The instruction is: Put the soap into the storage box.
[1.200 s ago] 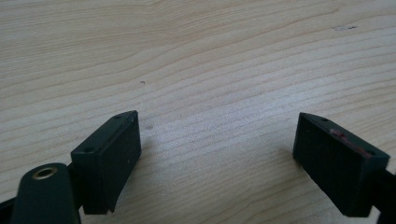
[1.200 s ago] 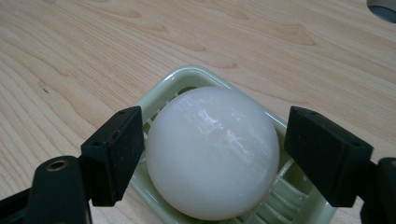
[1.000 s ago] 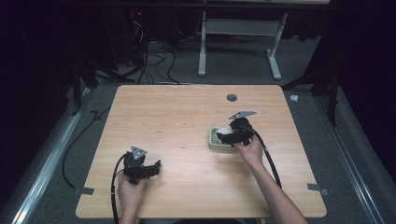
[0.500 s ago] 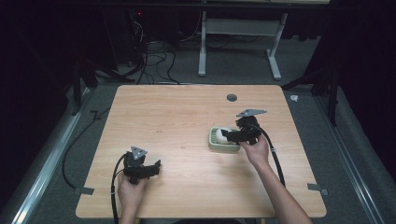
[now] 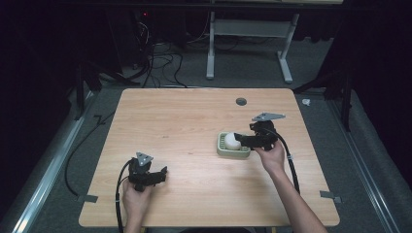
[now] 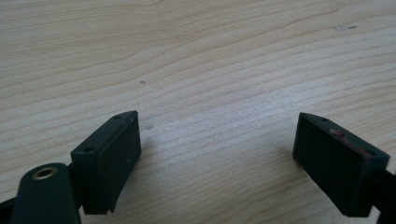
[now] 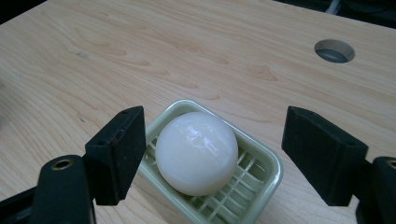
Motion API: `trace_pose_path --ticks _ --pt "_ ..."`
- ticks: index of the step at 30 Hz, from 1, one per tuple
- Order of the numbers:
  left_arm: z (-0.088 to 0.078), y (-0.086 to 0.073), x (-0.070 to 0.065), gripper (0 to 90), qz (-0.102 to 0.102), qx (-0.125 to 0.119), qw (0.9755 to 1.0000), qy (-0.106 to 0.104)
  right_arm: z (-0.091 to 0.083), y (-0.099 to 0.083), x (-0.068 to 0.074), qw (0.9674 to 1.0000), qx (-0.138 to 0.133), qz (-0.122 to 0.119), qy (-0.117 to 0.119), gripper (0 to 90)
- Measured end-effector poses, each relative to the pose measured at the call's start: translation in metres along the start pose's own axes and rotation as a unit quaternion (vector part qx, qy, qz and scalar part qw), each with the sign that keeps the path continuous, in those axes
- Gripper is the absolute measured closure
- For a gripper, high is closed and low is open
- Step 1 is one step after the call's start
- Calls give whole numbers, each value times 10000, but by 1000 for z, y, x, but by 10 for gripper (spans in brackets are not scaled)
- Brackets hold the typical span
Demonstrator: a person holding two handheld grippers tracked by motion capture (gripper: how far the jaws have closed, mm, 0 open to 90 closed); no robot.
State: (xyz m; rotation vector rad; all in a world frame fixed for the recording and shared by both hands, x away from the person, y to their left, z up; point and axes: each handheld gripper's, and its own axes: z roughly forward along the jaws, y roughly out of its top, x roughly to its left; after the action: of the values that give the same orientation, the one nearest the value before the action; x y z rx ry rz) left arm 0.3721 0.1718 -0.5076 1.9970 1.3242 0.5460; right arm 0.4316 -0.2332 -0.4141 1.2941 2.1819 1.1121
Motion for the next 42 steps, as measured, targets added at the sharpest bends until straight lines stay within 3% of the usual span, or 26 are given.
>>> trace_pose_path --ticks 27,42 --pt "0 0 0 159 0 -8 10000 3 -37 -7 -8 9993 -249 -23 -272 231" --pt "0 0 0 158 1 -9 10000 5 -59 -17 -19 9982 -433 161 -384 232"
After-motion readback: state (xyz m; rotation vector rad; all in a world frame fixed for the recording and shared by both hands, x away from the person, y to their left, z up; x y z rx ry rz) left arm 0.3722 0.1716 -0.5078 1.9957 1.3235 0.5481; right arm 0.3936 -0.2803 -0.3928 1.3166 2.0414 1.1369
